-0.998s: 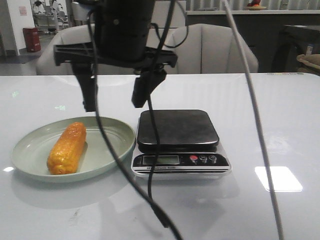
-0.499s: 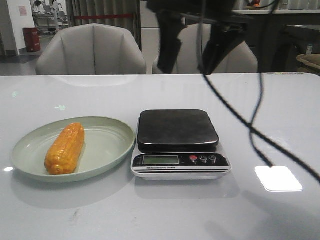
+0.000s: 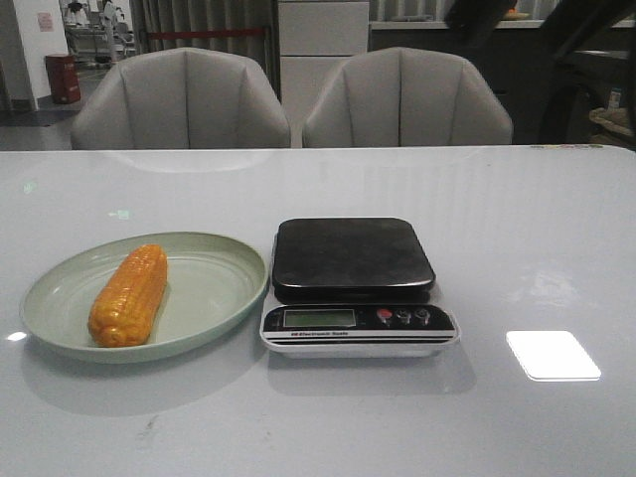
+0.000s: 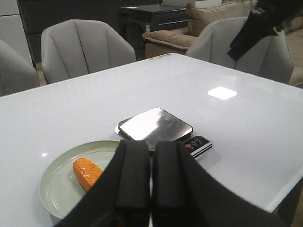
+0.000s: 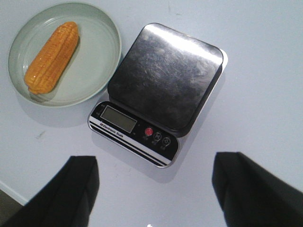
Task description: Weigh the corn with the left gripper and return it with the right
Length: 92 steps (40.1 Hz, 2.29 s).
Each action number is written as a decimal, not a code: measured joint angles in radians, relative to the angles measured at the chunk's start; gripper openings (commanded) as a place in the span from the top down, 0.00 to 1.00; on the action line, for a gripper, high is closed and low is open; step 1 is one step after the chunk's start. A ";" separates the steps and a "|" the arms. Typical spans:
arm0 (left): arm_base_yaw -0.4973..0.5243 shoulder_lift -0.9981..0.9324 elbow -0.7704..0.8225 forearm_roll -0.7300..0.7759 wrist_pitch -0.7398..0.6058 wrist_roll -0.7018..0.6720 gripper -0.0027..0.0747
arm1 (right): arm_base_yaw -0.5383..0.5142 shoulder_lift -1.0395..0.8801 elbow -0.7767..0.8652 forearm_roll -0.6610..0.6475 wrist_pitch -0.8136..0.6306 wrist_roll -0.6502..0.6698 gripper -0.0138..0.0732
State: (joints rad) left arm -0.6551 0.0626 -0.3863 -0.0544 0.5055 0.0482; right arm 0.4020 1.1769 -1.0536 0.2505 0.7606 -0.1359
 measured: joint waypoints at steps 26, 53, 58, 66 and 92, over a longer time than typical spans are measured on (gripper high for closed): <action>0.000 0.000 0.000 0.000 0.000 0.002 0.79 | 0.000 -0.904 0.639 0.000 -0.342 -0.106 0.15; 0.000 0.000 0.000 0.000 0.000 0.002 0.79 | 0.000 -1.141 0.878 0.001 -0.539 -0.118 0.59; 0.000 0.000 0.000 0.000 0.000 0.002 0.79 | 0.000 -1.141 0.878 0.001 -0.539 -0.118 0.59; 0.000 0.000 0.000 0.000 0.000 0.002 0.79 | 0.000 -1.141 0.878 0.001 -0.541 -0.118 0.59; 0.311 -0.023 0.243 0.054 -0.243 0.002 0.80 | 0.000 -1.141 0.878 0.001 -0.541 -0.118 0.59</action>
State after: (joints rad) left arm -0.3436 0.0397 -0.1431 0.0000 0.2627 0.0500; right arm 0.4020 0.0360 -0.1758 0.2514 0.2198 -0.2535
